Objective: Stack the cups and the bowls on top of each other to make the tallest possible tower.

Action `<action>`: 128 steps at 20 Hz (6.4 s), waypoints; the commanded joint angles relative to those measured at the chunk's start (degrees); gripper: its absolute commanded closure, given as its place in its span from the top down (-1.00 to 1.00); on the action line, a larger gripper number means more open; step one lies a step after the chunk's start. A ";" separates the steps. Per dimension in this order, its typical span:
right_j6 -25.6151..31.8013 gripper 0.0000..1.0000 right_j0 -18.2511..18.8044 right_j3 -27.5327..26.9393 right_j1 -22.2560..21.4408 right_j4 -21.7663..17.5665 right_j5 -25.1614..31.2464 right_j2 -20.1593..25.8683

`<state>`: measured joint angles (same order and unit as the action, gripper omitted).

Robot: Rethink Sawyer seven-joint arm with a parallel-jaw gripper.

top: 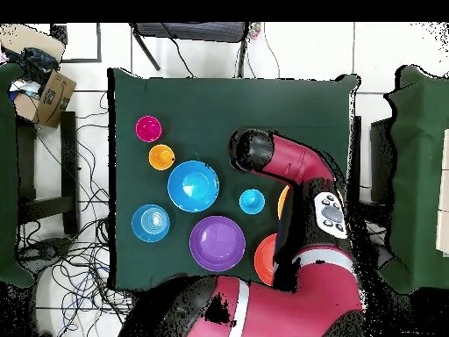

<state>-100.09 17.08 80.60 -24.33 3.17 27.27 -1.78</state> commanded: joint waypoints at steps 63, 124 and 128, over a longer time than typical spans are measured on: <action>-3.59 -1.00 -4.02 -9.10 6.77 -0.36 -5.43 6.91; -5.83 -1.00 -7.00 -5.31 8.11 0.00 2.72 2.71; -5.38 -1.00 -6.76 -3.96 7.31 -0.23 2.81 2.57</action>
<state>-100.09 11.48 69.84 -17.21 3.57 23.19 -2.76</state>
